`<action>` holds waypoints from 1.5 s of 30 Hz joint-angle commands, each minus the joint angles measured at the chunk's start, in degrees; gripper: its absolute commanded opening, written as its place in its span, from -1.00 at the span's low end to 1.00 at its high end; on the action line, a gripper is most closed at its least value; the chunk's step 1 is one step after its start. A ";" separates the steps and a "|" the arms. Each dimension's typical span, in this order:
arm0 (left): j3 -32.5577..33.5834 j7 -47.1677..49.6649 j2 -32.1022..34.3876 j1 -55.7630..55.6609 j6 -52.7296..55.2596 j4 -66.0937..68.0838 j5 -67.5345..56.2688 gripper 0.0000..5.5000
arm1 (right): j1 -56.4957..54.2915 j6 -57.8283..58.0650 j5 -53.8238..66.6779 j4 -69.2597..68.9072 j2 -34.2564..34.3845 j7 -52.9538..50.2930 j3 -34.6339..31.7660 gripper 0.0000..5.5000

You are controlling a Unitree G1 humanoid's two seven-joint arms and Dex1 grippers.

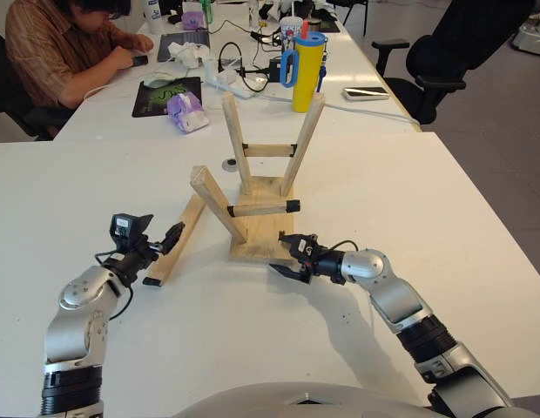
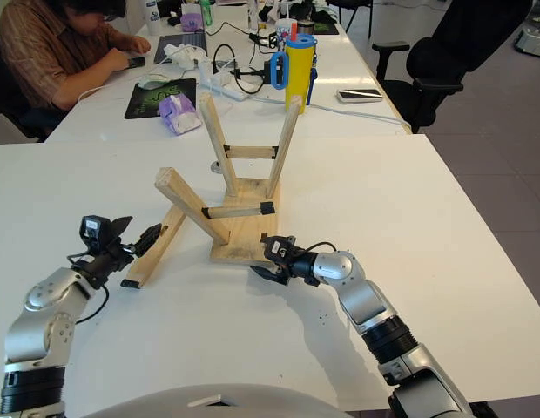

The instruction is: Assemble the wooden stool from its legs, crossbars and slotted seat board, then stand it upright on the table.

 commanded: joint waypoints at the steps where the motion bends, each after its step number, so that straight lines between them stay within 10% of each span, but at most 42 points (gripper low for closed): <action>1: -1.70 2.37 -0.37 4.00 2.00 -2.51 2.71 0.43 | 3.48 2.06 -0.66 2.87 0.43 -0.37 0.96 0.25; 18: -7.68 2.82 -1.95 5.31 8.91 -3.18 4.58 0.43 | 2.76 -2.81 -0.43 4.53 2.44 -4.41 -3.04 0.25; 32: -6.97 4.11 -1.72 -0.98 8.33 6.17 5.55 -0.26 | 3.28 -1.25 2.76 -4.31 3.97 -4.34 -6.19 0.25; 45: 7.39 4.83 -2.19 -20.31 -2.92 0.87 -7.88 -0.26 | 13.91 12.95 10.98 -14.67 -5.50 -1.18 -15.66 0.25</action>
